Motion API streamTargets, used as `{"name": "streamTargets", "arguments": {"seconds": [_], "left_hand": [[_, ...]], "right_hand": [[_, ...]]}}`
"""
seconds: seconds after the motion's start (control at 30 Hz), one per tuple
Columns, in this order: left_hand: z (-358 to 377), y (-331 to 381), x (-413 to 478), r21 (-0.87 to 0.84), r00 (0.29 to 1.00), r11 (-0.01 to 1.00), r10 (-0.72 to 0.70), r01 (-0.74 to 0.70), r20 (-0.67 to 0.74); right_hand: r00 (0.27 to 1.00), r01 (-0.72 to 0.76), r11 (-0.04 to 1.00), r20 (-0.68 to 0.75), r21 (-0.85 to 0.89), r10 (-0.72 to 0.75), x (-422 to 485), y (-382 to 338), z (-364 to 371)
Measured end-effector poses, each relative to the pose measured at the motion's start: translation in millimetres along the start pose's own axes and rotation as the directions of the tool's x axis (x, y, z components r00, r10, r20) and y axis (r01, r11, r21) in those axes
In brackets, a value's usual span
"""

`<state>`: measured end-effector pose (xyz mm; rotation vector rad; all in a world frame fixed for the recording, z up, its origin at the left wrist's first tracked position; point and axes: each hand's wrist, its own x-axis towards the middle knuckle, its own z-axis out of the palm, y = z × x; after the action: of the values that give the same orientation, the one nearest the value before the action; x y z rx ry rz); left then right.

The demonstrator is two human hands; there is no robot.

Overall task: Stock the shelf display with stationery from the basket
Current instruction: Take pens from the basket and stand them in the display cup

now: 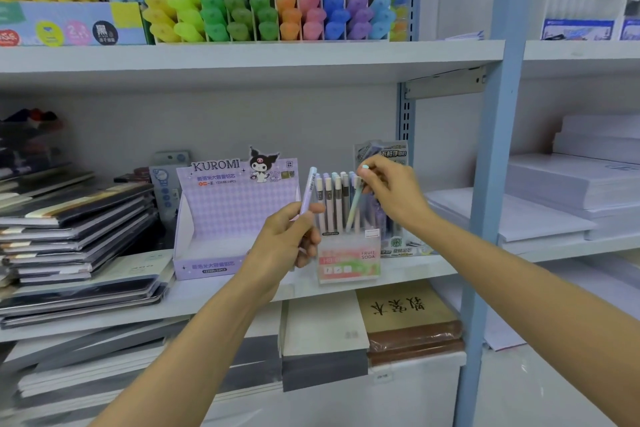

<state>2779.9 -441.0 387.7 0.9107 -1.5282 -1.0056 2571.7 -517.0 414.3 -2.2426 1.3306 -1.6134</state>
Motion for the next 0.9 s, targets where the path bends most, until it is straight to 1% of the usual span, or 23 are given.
{"name": "streamTargets", "arguments": {"seconds": [0.1,0.17,0.27,0.4,0.47,0.53,0.6,0.63,0.67,0.7,0.73,0.77,0.8,0.83,0.9], "left_hand": [[-1.5,-4.1,0.8,0.026,0.999,0.999,0.036,-0.037,0.031],[-1.1,-6.4,1.6,0.009,0.999,0.999,0.037,-0.037,0.03],[-0.3,-9.7,2.8,-0.009,0.999,0.999,0.041,-0.041,0.009],[-1.1,-13.1,3.5,0.007,0.999,0.999,0.031,-0.031,-0.011],[-0.9,-13.5,3.5,0.011,0.999,0.999,0.034,-0.034,-0.012],[-0.2,-12.7,3.3,0.001,0.999,0.999,0.04,-0.04,-0.017],[0.8,-11.3,2.8,-0.004,0.999,0.999,0.044,-0.044,-0.027],[1.2,-10.7,2.4,-0.002,0.998,0.999,0.047,-0.047,-0.033],[1.3,-9.9,1.8,-0.001,0.998,0.999,0.049,-0.049,-0.039],[1.4,-9.0,1.3,0.001,0.998,0.999,0.052,-0.052,-0.047],[1.5,-7.9,0.8,0.004,0.997,0.998,0.055,-0.055,-0.053],[1.9,-6.8,0.3,0.008,0.997,0.998,0.058,-0.058,-0.055],[2.5,-5.6,-0.1,0.011,0.997,0.998,0.062,-0.062,-0.053],[3.4,-4.3,-0.6,0.016,0.997,0.998,0.068,-0.067,-0.046],[5.2,-0.4,-2.2,0.038,0.996,0.996,0.084,-0.083,-0.03]], "right_hand": [[0.997,0.025,0.997,0.068,-0.072,-0.02,8.1,-0.8,-3.4],[0.997,0.014,0.999,0.072,-0.051,-0.01,10.2,-2.8,-1.1],[0.999,0.04,0.999,0.007,-0.001,-0.04,8.1,-5.1,7.0],[0.995,0.075,0.992,-0.063,-0.101,-0.082,6.6,-1.4,15.8],[0.995,0.05,0.987,-0.08,-0.153,-0.063,6.4,1.0,18.5],[0.998,0.007,0.979,-0.063,-0.205,-0.021,6.1,1.6,19.9],[0.999,-0.041,0.978,-0.034,-0.202,0.035,6.5,-1.3,16.8],[0.999,-0.051,0.983,-0.027,-0.178,0.047,6.6,-4.0,13.7],[0.999,-0.045,0.992,-0.026,-0.119,0.042,6.0,-8.3,9.9],[0.999,-0.032,0.999,-0.02,-0.011,0.032,4.8,-14.1,6.2],[1.0,-0.027,0.989,0.014,0.144,0.025,2.9,-21.2,1.9],[0.996,-0.043,0.948,0.084,0.315,0.017,0.5,-27.8,-2.0],[0.986,-0.068,0.896,0.167,0.438,-0.007,-2.1,-32.7,-4.8],[0.97,-0.079,0.868,0.237,0.49,-0.046,-4.3,-36.4,-6.8],[0.948,-0.062,0.871,0.302,0.488,-0.102,-8.3,-40.7,-7.8]]}}
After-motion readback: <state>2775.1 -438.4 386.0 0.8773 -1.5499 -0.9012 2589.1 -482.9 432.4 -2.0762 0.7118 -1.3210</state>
